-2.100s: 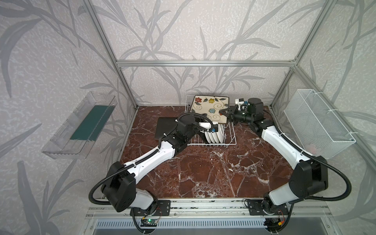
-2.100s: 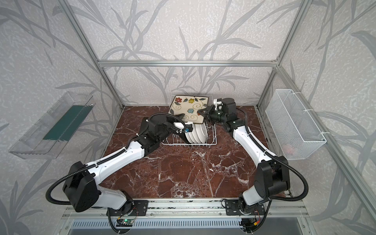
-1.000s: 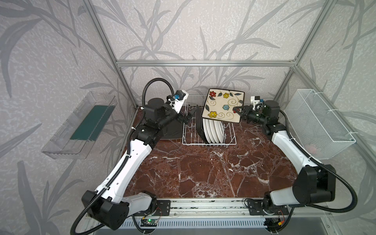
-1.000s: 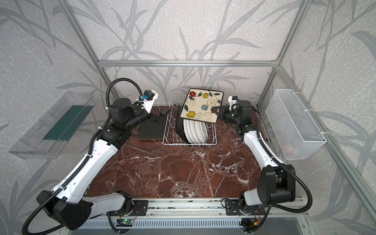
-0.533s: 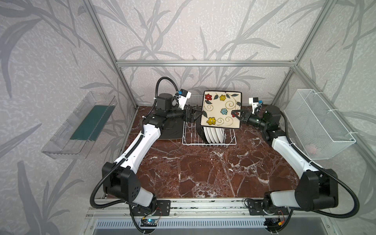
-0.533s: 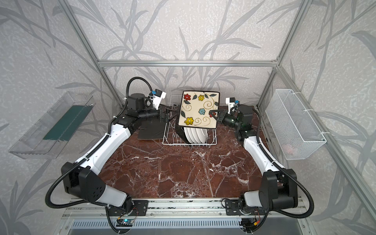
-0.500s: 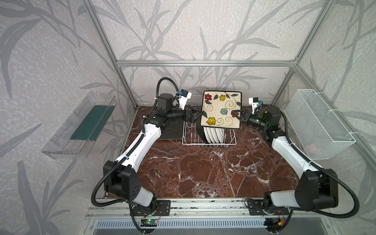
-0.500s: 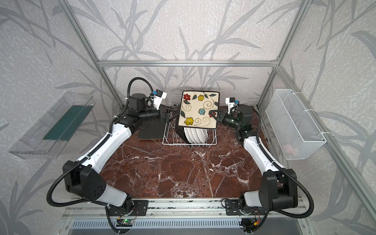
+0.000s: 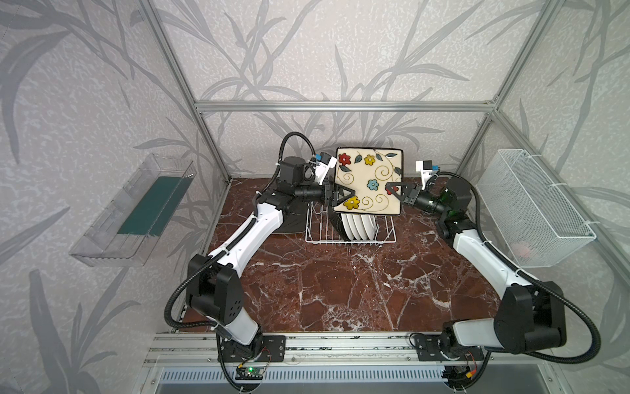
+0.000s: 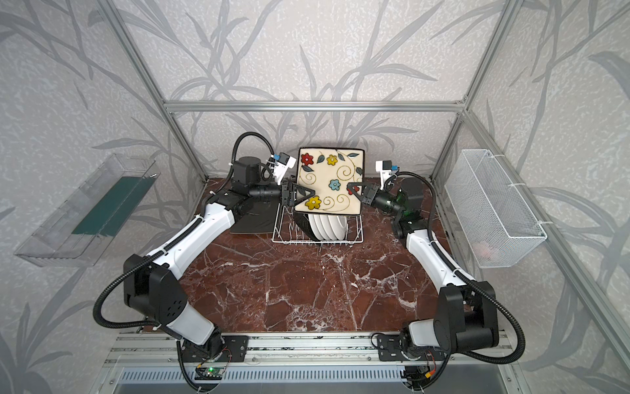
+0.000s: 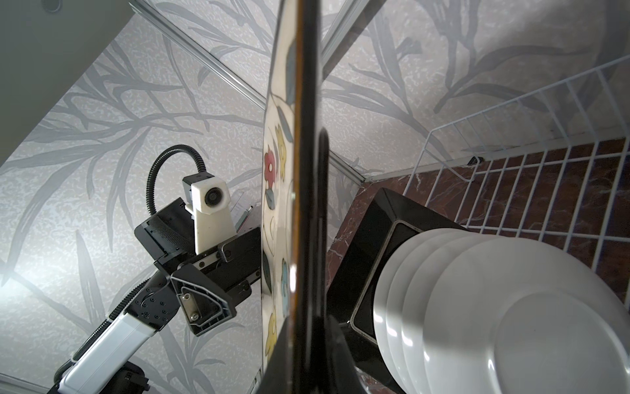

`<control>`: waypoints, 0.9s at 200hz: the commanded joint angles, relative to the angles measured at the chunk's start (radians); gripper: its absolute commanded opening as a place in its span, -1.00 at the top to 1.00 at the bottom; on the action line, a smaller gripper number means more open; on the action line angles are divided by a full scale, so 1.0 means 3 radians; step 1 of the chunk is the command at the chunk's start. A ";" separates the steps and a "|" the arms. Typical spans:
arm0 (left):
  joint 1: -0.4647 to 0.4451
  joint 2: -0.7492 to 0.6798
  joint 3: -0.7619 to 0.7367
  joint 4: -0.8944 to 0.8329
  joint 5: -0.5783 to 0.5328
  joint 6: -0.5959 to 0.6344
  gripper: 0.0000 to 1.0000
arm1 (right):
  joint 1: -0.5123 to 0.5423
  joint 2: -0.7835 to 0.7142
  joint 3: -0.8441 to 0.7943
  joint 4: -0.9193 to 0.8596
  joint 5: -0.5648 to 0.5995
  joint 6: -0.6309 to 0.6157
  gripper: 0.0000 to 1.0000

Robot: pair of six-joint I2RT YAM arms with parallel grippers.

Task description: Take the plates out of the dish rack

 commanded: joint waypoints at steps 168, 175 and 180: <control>-0.0009 0.0011 -0.0032 0.0495 0.0354 -0.0451 0.58 | 0.0067 0.0186 -0.0128 0.1313 -0.0143 0.0151 1.00; -0.0009 0.0017 -0.0035 0.0526 0.0347 -0.0461 0.64 | 0.0067 0.0201 -0.0130 0.1319 -0.0147 0.0153 1.00; -0.0009 0.0018 -0.0039 0.0533 0.0334 -0.0470 0.69 | 0.0067 0.0208 -0.0133 0.1322 -0.0145 0.0154 1.00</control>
